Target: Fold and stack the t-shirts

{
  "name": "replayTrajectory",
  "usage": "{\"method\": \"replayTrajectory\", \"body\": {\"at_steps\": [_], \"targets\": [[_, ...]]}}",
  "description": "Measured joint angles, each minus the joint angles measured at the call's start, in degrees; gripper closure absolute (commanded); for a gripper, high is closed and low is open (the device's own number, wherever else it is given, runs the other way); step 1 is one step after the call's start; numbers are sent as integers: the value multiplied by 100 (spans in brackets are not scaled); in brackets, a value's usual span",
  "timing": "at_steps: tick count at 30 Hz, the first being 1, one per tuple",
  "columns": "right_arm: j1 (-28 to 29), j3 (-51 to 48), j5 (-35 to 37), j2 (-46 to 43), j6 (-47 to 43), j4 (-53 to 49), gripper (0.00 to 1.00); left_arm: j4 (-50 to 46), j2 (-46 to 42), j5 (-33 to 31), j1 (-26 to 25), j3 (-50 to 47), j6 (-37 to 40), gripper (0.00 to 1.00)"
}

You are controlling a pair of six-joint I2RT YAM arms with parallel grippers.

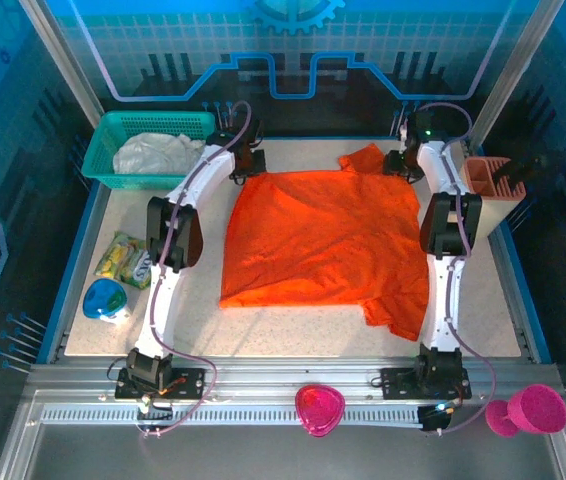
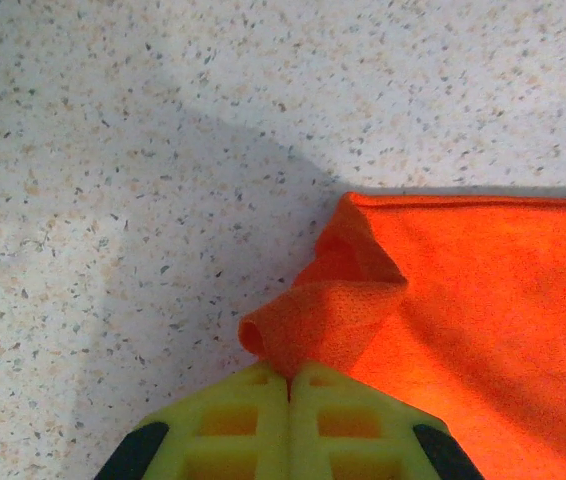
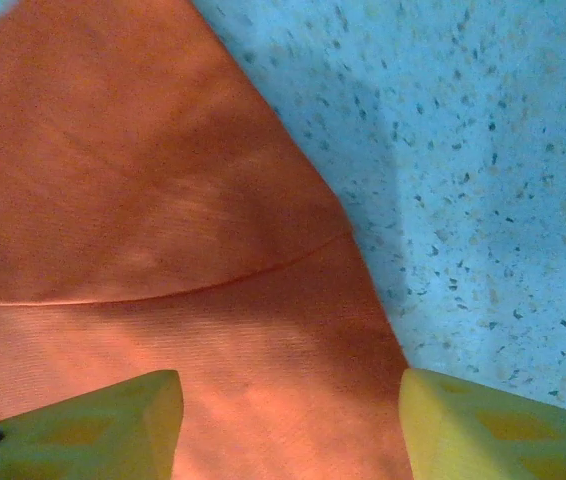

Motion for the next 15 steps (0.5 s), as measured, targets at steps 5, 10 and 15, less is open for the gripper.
{"method": "replayTrajectory", "body": {"at_steps": [5, 10, 15], "targets": [[-9, 37, 256, 157, -149, -330, 36, -11, 0, 2, 4, -138, 2, 100], [-33, 35, 269, 162, -245, -402, 75, 61, -9, 13, 4, -240, 0, 100], [-61, -138, 205, 151, -190, -398, 100, 142, -76, 13, 4, -627, 2, 100]]}}
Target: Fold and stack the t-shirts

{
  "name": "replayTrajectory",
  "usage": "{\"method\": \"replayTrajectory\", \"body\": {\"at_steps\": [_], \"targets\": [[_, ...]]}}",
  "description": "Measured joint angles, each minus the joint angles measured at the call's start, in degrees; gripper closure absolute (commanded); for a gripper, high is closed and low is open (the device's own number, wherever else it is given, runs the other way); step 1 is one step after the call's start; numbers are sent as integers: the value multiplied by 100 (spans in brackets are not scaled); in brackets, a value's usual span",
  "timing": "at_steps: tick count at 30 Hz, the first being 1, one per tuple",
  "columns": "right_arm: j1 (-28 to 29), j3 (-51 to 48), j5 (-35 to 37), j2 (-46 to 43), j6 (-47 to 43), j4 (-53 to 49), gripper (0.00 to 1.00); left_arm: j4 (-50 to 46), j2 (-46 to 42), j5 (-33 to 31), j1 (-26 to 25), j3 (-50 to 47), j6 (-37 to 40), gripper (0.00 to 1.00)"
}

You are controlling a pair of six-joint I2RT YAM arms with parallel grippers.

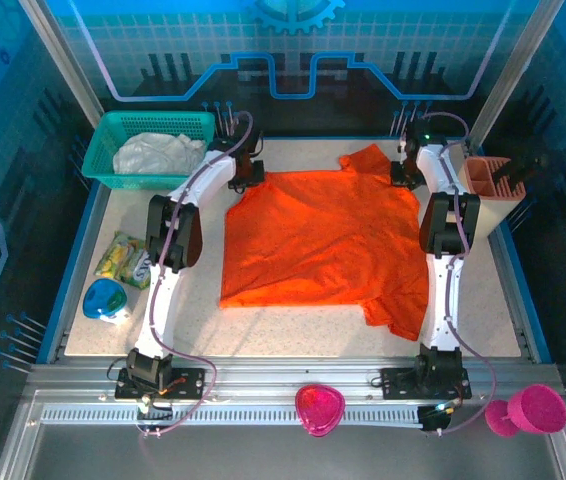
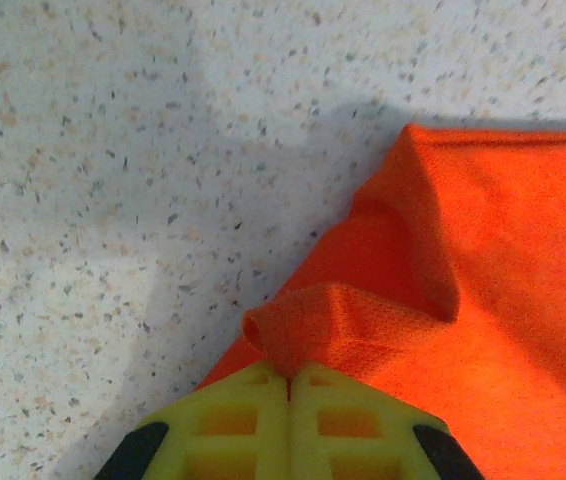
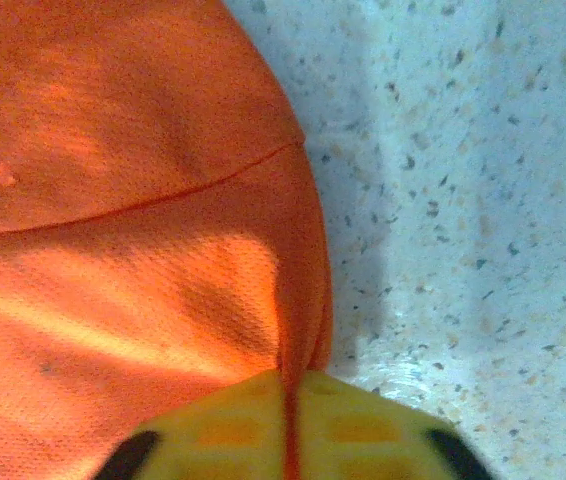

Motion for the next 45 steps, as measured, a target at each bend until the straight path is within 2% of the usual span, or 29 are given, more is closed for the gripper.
{"method": "replayTrajectory", "body": {"at_steps": [5, 10, 14, 17, 21, 24, 27, 31, 34, 39, 45], "targets": [[-2, -706, -133, -505, 160, 94, 100, 63, -66, -2, 0, -179, 20, 100], [83, -2173, -369, -1818, 448, 503, 100, 127, -212, -2, 7, -291, 33, 100], [367, -3141, -525, -2739, 697, 883, 100, 245, -358, -2, 11, -501, 39, 100], [717, -3783, -566, -3088, 883, 1141, 100, 304, -409, 0, 24, -664, 42, 100], [1198, -4590, -658, -3174, 1169, 1419, 89, 404, -415, 0, 50, -839, 42, 100], [1530, -5014, -713, -3174, 1405, 1447, 71, 426, -415, 0, 81, -929, 44, 100], [1742, -5056, -697, -3174, 1506, 1419, 55, 452, -415, 0, 107, -975, 111, 100], [1722, -4876, -367, -3252, 1561, 1241, 45, 468, -417, 0, 114, -992, 146, 100], [1550, -4664, -72, -3427, 1547, 1060, 45, 498, -437, 0, 114, -1012, 146, 100], [883, -3877, 28, -3359, 1526, 916, 48, 527, -442, 2, 114, -1012, 146, 100], [284, -2339, 20, -2221, 1436, 671, 50, 527, -442, 20, 114, -1012, 173, 100]]}}
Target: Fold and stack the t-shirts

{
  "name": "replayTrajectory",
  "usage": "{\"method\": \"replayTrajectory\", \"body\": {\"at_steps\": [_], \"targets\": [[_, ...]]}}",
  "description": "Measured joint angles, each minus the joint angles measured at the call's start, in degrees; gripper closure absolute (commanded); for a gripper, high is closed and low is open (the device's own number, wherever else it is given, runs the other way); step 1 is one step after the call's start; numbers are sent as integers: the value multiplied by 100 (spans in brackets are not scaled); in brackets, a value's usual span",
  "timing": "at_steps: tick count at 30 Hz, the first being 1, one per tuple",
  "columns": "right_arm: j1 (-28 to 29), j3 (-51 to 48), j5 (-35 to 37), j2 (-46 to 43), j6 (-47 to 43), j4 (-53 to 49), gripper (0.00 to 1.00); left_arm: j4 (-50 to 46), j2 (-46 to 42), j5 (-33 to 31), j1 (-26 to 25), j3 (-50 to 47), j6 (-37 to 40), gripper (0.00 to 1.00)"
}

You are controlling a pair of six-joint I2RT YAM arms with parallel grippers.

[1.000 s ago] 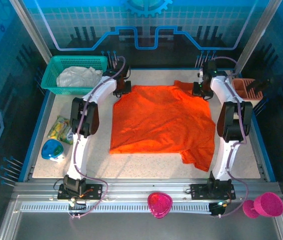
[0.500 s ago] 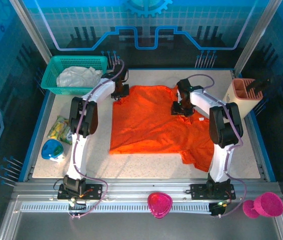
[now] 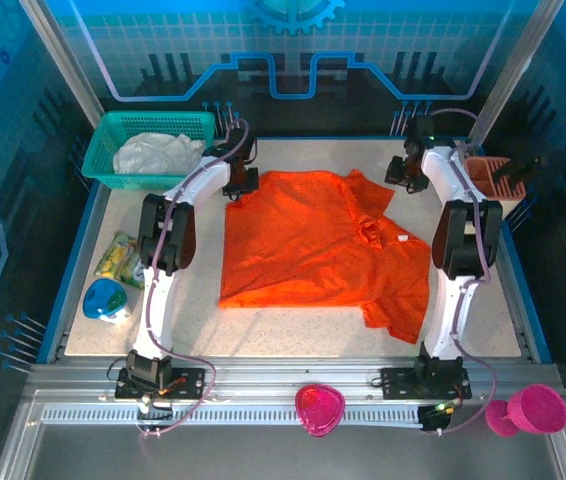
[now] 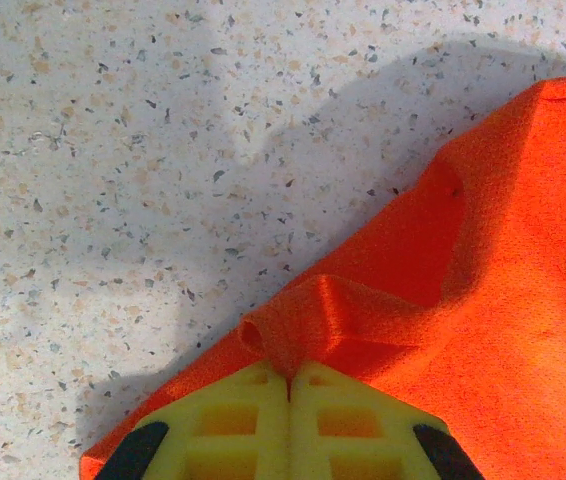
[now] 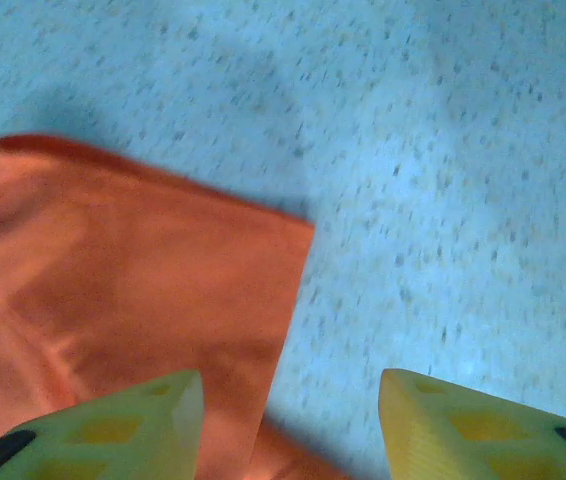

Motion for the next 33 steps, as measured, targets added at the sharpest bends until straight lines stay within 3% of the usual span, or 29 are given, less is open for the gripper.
{"method": "replayTrajectory", "body": {"at_steps": [6, 9, 20, 25, 33], "targets": [[-39, 1624, -94, 1443, -68, -614, 53, -2, 0, 107, 0, 0, 81, 100], [-39, 1928, -107, 1794, -85, -841, 56, -2, 0, 136, 0, 0, 116, 100], [-39, 1816, -107, 1908, -35, -1027, 58, -2, 0, 179, 0, 0, 125, 100], [-39, 2415, -107, 2260, 48, -1370, 62, -2, 0, 243, 0, 0, 125, 100], [-39, 3086, -44, 2608, 129, -1884, 79, 0, 0, 326, 0, 0, 125, 100]]}}
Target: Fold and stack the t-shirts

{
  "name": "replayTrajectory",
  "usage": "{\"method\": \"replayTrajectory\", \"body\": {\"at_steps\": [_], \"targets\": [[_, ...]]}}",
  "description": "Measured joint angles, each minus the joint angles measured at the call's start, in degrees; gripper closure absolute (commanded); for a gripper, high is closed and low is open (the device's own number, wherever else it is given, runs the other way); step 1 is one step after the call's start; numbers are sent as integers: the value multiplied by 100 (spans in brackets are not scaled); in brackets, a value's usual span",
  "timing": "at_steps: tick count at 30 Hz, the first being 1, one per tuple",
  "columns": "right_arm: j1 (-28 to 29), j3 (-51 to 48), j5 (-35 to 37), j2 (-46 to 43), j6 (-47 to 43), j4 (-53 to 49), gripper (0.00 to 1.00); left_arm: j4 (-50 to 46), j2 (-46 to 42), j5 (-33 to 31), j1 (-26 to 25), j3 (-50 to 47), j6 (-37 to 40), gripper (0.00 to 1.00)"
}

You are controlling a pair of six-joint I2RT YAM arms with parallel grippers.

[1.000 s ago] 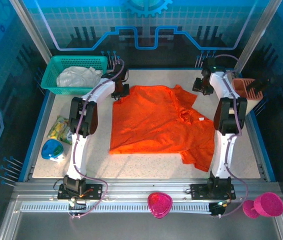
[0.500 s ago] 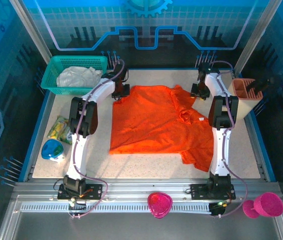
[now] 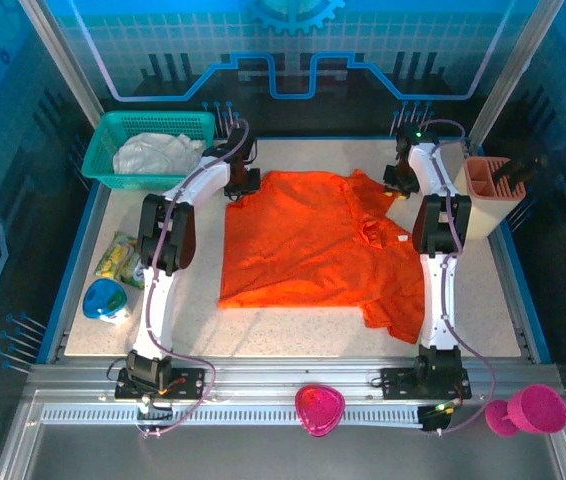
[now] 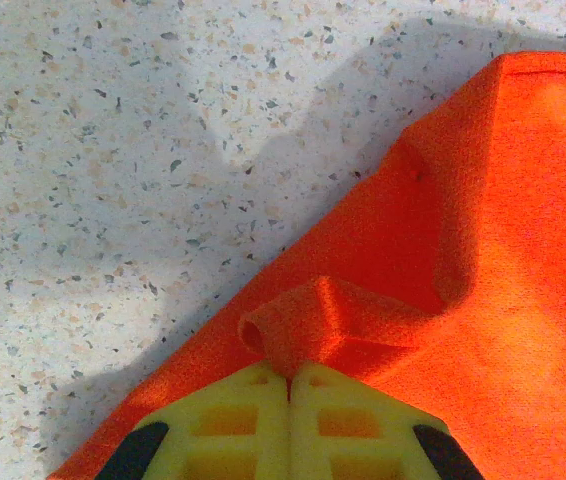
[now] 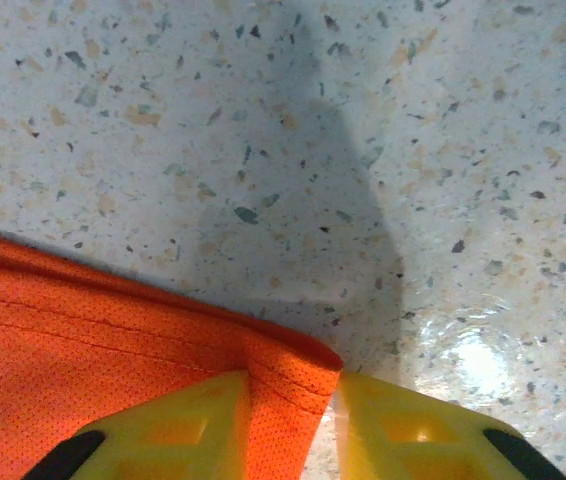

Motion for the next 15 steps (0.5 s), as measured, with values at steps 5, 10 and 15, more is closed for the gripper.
{"method": "replayTrajectory", "body": {"at_steps": [5, 10, 15], "targets": [[11, 9, -66, 15, 37, 87, 96, 4, 0, 39, 0, -7, 0, 100], [50, -92, -192, -24, 24, 361, 100, 83, 0, 85, -2, -203, 0, 100], [66, -684, -326, -369, -44, 719, 100, 127, -87, 146, -17, -529, 0, 100]]}}
